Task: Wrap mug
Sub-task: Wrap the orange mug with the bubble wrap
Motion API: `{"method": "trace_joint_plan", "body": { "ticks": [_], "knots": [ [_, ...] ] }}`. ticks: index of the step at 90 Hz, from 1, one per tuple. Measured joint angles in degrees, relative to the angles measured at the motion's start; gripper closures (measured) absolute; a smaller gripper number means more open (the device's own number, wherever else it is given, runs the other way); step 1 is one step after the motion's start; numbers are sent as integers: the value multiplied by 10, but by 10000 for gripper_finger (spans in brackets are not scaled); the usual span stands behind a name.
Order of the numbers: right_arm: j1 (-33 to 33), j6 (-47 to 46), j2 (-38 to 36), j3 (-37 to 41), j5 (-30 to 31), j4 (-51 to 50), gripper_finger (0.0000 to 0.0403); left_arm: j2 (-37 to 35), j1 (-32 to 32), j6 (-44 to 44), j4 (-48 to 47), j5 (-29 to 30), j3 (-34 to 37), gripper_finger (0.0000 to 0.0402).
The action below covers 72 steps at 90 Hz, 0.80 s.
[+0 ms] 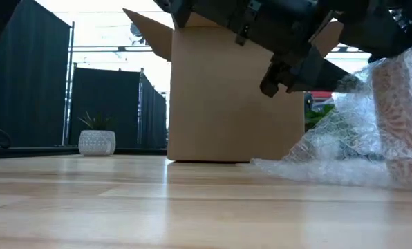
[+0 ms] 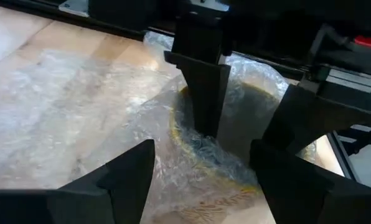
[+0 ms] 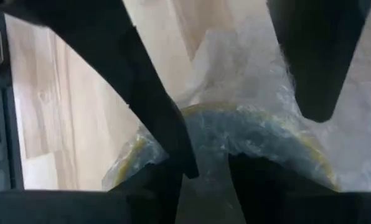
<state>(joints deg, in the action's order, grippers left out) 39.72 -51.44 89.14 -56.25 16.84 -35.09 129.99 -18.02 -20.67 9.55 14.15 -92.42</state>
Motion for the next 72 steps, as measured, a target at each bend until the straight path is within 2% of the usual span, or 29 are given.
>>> {"method": "trace_joint_plan", "body": {
  "ticks": [18, 36, 43, 52, 59, 72],
  "knots": [
    [4, 24, 2, -105, -26, -125, 284, 0, -1, 1, -3, -2, 1, 149],
    [21, 12, 0, -189, -23, -229, 284, 0, 0, 1, -3, -4, 0, 149],
    [30, -8, 0, -196, -11, -244, 284, 0, 0, 1, -3, -4, 0, 149],
    [46, -59, 1, -194, 63, -287, 284, 0, 0, 0, -3, -5, 0, 149],
    [52, -91, 2, -189, 96, -311, 276, 0, 0, 0, -3, -5, 0, 149],
    [51, -137, 3, -163, 104, -317, 236, 0, 0, 0, -3, -12, 0, 149]
  ]
}}
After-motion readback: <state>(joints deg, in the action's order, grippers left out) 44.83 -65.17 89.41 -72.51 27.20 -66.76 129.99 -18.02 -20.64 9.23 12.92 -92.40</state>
